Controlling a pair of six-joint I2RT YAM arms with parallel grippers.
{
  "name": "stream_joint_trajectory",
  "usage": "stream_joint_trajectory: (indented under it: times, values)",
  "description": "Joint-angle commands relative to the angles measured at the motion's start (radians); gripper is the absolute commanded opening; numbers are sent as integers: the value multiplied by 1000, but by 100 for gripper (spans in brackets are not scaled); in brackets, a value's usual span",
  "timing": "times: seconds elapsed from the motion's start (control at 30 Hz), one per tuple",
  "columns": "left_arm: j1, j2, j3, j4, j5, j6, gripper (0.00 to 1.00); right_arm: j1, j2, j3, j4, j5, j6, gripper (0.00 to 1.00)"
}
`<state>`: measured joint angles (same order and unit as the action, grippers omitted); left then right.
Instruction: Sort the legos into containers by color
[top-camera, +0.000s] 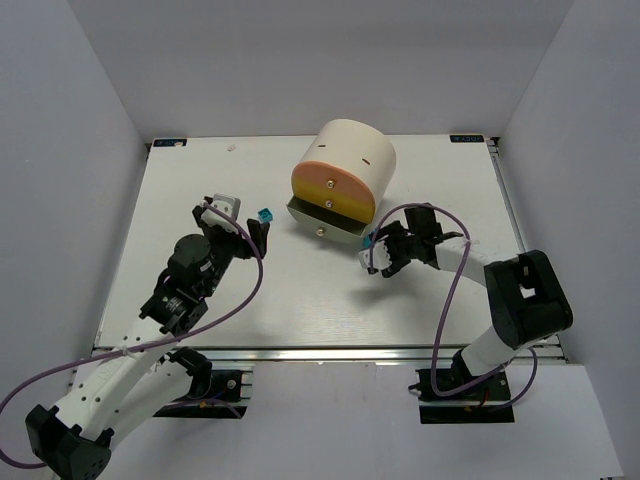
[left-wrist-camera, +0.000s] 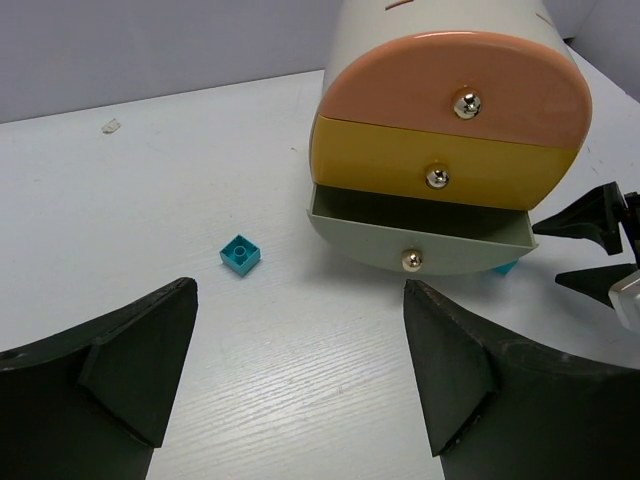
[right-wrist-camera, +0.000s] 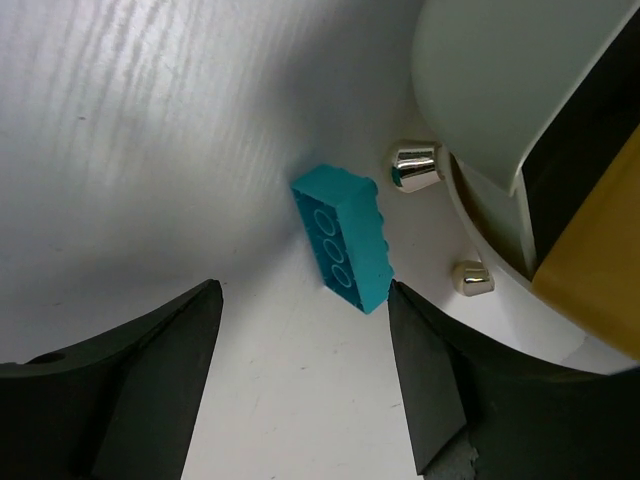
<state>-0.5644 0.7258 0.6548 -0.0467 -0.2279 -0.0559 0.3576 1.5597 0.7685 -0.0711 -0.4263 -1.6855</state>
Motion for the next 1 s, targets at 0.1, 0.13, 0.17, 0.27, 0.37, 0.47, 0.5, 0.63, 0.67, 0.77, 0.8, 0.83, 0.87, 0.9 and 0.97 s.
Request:
stream_joint_trajectory:
  times: [0.1, 0.13, 0.17, 0.27, 0.37, 0.47, 0.5, 0.63, 0.67, 0.77, 0.8, 0.83, 0.87, 0.9, 0.97]
  values:
    - [4, -12, 8, -7, -16, 18, 93, 32, 59, 54, 134, 115, -2, 71]
    - [4, -11, 8, -5, -13, 19, 93, 34, 66, 54, 152, 126, -8, 70]
    - [4, -11, 8, -5, -14, 19, 93, 44, 80, 54, 163, 144, -9, 70]
    - [4, -6, 8, -4, -17, 19, 93, 56, 112, 61, 189, 173, -22, 68]
    - [4, -6, 5, -2, -21, 24, 93, 67, 138, 68, 195, 192, -45, 66]
    - [4, -5, 5, -2, -22, 25, 94, 76, 161, 86, 194, 198, -46, 64]
    - [4, -3, 5, -2, -24, 25, 94, 80, 166, 91, 194, 201, -46, 64]
    - [4, -3, 3, -4, -27, 27, 94, 83, 183, 112, 169, 210, -65, 60]
    - [4, -2, 5, -2, -28, 27, 94, 81, 192, 120, 159, 212, -74, 60]
    - [4, -2, 5, -2, -33, 28, 94, 86, 203, 141, 84, 199, -105, 54]
    - [4, -3, 5, -2, -34, 28, 94, 84, 204, 152, 73, 195, -106, 52]
    - [4, -3, 3, -2, -34, 28, 94, 86, 207, 156, 18, 184, -112, 49]
    - [4, -3, 3, -2, -37, 28, 94, 86, 206, 160, 2, 179, -115, 47]
    - [4, -3, 3, -2, -36, 30, 94, 86, 206, 158, -13, 176, -121, 45]
    - [4, -3, 2, -2, -37, 28, 94, 84, 189, 152, -50, 163, -140, 42]
